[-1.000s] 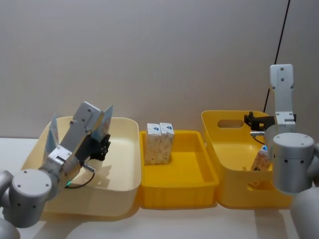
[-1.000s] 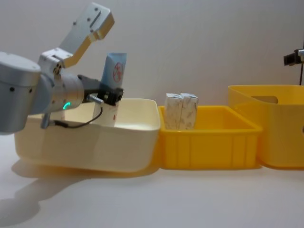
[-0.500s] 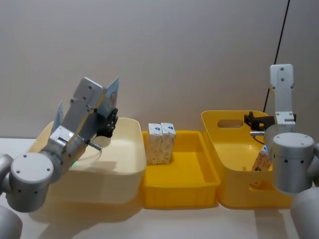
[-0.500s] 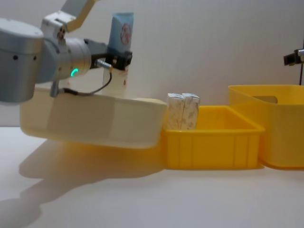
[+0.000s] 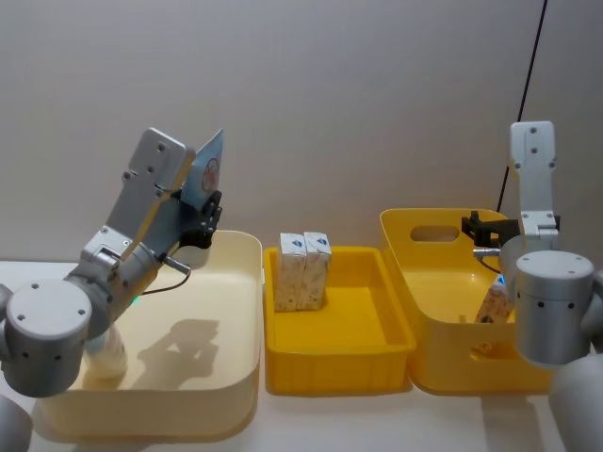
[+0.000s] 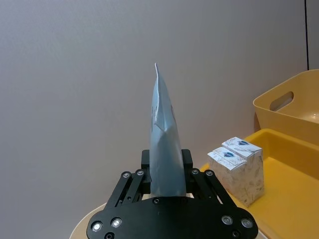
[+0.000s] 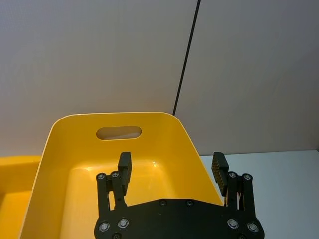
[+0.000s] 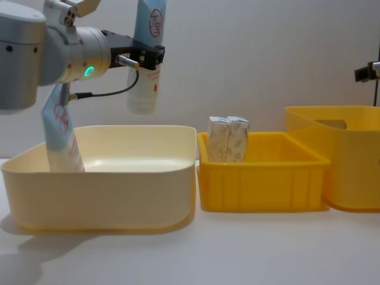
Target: Bimanual collaborative sorting of washing and personal care products
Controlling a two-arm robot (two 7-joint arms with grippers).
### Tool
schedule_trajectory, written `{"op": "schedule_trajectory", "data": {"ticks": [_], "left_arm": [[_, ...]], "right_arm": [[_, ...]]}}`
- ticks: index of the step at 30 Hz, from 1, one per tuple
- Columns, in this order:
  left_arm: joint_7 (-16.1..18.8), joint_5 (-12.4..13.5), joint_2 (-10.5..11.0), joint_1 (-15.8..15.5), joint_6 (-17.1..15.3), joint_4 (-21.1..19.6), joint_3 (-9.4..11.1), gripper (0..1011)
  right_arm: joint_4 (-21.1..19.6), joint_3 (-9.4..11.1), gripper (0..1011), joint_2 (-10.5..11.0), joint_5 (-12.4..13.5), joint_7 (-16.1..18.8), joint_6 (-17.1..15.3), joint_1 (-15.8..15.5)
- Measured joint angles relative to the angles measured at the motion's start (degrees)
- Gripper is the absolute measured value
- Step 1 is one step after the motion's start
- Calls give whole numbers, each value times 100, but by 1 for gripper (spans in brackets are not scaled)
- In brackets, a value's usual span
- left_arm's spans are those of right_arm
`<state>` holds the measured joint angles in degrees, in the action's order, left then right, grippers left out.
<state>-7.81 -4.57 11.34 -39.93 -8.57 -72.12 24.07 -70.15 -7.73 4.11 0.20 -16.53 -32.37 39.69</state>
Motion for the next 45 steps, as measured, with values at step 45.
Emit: {"op": "schedule_trajectory", "data": {"ticks": [45], "left_arm": [[-766,-290,-108,-110,216,-352,-292,336]], "right_arm": [[-867,-321,1001,456,380,1730,49,-357]]}}
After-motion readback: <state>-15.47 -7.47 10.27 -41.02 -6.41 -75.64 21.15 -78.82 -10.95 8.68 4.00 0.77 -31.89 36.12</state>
